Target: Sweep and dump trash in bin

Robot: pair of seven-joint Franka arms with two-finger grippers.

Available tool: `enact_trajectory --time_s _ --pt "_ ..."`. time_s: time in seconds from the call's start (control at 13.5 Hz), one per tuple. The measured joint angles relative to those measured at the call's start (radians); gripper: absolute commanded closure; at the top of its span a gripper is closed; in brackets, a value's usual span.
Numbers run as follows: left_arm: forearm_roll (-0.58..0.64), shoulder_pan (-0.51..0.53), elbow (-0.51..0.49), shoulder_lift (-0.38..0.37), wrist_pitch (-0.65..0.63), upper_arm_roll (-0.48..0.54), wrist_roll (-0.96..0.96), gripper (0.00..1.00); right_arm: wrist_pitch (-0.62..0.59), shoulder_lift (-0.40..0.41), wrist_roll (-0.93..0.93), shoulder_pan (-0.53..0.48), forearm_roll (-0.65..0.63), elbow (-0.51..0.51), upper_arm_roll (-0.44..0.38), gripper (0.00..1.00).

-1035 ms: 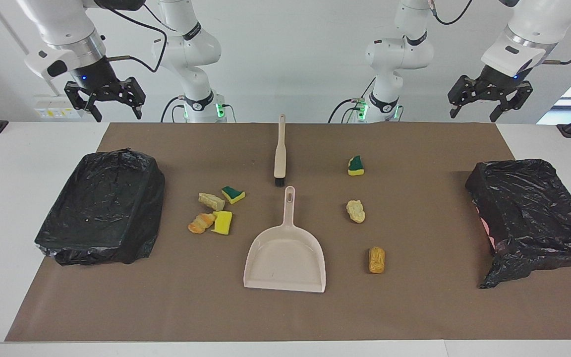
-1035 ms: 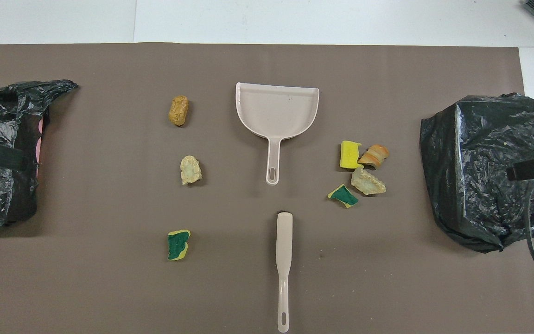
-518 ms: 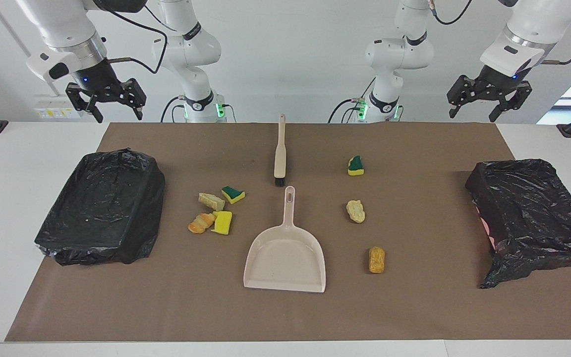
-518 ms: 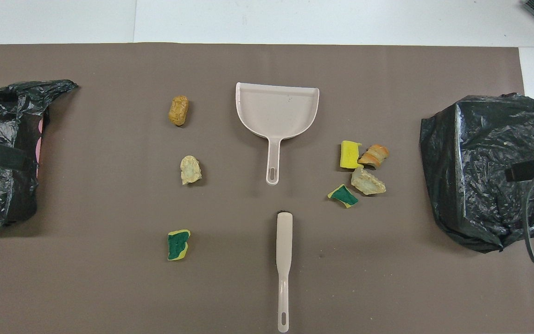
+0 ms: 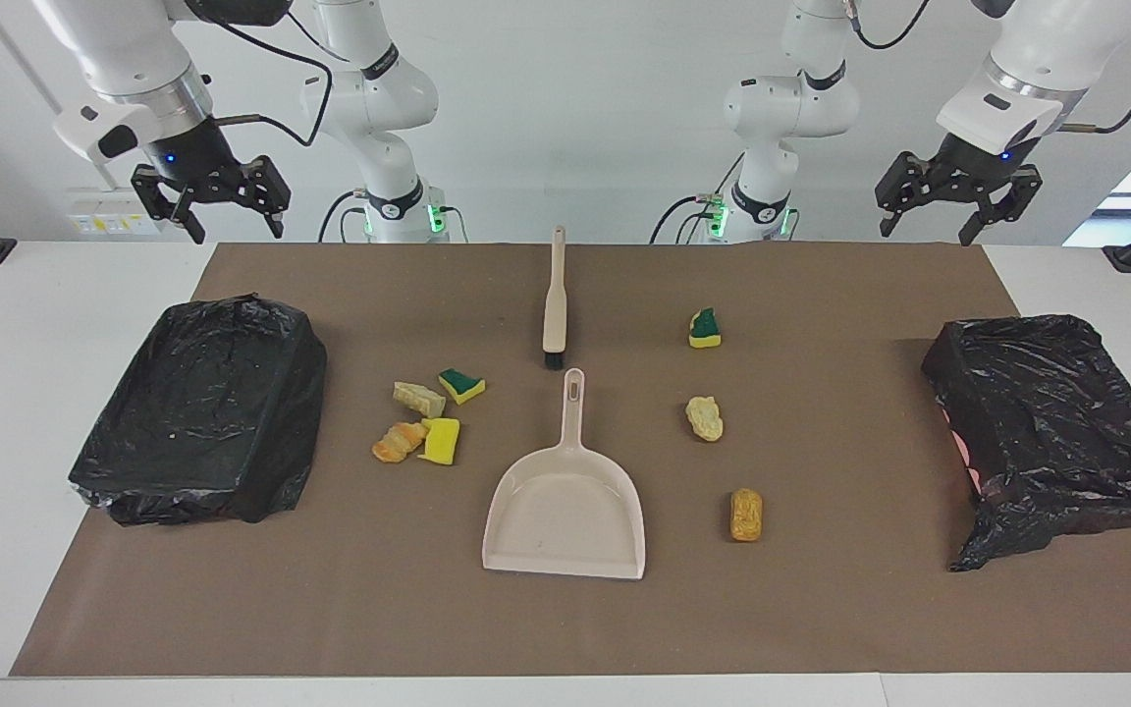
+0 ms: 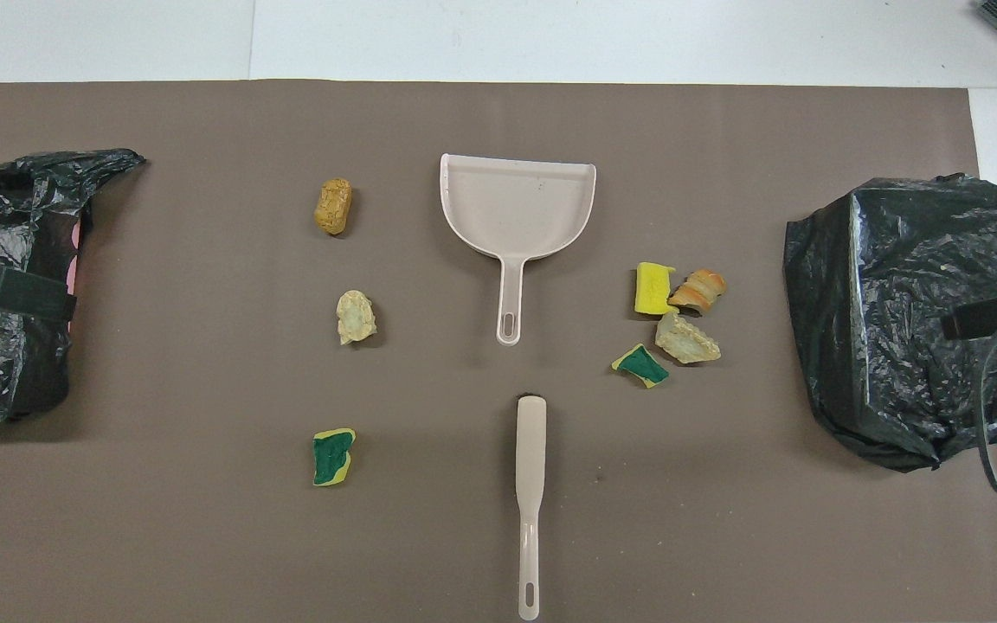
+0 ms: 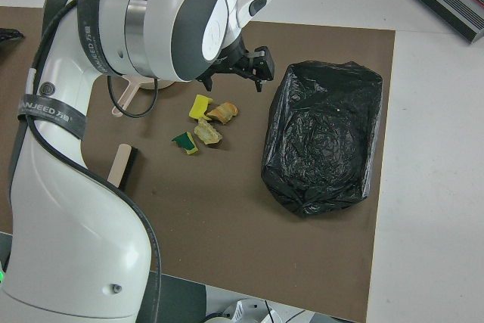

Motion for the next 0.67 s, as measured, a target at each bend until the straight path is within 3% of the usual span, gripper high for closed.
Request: enact_trajectory --time_s 0.3,0.67 --pt "-0.004 -0.113 -0.105 -0.043 0.034 -0.006 -0.041 0.0 0.0 0.0 0.0 0.0 0.0 0.0 0.0 0.0" --pt "-0.005 -0.367 -0.28 -0.058 0.185 -0.014 -0.279 0.0 0.0 0.0 0.0 0.0 0.0 0.0 0.0 0.0"
